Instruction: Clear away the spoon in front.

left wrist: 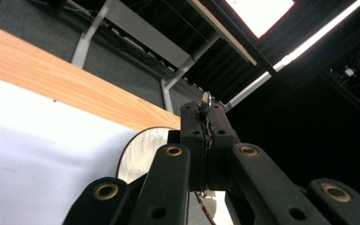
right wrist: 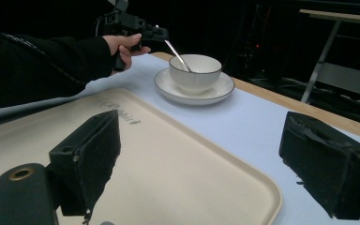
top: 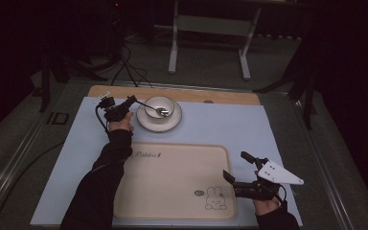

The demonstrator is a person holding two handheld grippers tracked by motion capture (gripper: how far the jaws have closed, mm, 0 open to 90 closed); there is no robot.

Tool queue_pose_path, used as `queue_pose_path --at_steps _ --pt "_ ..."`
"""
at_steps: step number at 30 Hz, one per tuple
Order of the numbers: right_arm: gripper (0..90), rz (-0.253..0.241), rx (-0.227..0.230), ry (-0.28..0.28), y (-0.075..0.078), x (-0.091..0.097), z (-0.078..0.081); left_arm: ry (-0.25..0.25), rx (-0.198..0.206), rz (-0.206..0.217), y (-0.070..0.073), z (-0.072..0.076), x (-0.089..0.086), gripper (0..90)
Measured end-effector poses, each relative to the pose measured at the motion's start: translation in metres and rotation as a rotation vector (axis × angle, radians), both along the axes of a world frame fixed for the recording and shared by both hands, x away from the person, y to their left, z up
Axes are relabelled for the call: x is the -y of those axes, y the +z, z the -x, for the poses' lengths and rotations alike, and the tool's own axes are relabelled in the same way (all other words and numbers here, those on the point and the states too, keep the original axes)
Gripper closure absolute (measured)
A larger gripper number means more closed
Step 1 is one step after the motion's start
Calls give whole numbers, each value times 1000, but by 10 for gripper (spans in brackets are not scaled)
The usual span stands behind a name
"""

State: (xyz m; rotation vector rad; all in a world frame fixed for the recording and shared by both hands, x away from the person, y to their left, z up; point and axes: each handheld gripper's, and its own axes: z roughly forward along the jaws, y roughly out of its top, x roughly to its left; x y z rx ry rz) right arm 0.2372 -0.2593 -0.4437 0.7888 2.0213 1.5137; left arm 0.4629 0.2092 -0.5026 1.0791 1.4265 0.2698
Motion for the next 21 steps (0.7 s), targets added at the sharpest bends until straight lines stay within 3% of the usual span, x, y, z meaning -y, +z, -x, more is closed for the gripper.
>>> queue_pose_path --at_steps 9,21 --pt "126 -5 -5 -2 0 1 0 -7 29 -16 11 2 4 894" --pt "126 -9 -5 -5 0 1 0 -42 61 -90 44 8 1 895"
